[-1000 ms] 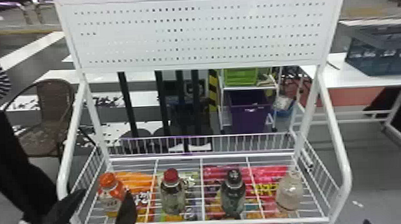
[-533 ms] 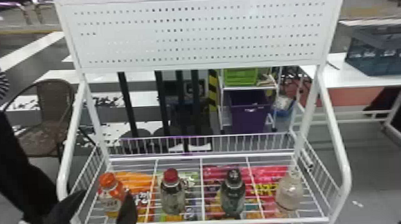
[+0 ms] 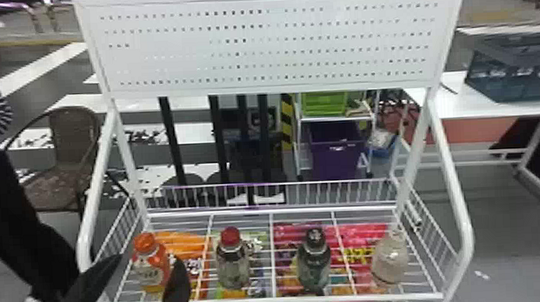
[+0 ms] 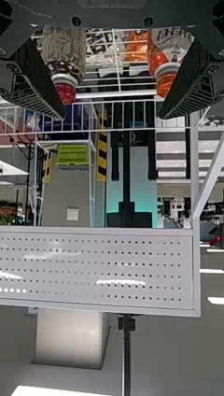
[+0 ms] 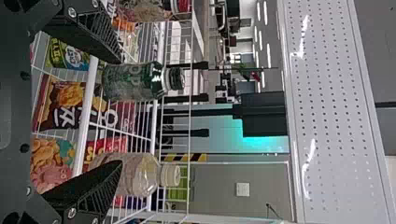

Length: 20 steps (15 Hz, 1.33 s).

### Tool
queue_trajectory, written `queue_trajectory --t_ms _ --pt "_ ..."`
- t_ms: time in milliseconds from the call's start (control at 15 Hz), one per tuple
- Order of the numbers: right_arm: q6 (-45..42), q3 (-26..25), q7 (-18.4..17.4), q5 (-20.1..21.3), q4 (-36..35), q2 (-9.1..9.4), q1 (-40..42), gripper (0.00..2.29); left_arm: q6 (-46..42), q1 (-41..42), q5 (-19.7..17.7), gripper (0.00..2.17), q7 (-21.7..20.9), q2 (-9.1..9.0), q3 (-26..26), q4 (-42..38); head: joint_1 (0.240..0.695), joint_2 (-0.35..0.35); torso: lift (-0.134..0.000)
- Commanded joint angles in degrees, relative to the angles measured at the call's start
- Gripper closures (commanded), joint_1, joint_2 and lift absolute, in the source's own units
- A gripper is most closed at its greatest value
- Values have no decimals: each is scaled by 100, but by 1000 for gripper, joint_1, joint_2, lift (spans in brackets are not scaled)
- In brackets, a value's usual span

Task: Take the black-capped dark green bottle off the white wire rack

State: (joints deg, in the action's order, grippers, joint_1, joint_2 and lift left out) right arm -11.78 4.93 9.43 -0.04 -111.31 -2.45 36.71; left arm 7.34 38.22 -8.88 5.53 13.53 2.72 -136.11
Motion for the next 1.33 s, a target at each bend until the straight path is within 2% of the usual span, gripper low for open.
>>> queue_trajectory --t_ms 0,333,467,600,733,1267 --pt "14 439 -310 92 514 -53 -613 134 0 -16 18 144 1 0 35 32 499 0 0" --pt "137 1125 -697 162 1419 -27 -1720 147 18 -34 27 144 -8 0 62 120 499 0 0" --pt "137 1168 -785 153 1692 35 -2010 147 18 -69 35 144 -17 0 71 181 499 0 0" --pt "137 1274 -1092 276 1894 61 -2230 147 53 -130 35 144 -8 0 88 252 499 0 0" --pt "119 1292 -1251 303 1929 87 -2292 147 71 -183 35 144 -17 9 114 287 499 0 0" --pt "243 1309 -1383 364 2553 210 -2854 151 176 -280 35 144 -17 18 132 313 499 0 0"
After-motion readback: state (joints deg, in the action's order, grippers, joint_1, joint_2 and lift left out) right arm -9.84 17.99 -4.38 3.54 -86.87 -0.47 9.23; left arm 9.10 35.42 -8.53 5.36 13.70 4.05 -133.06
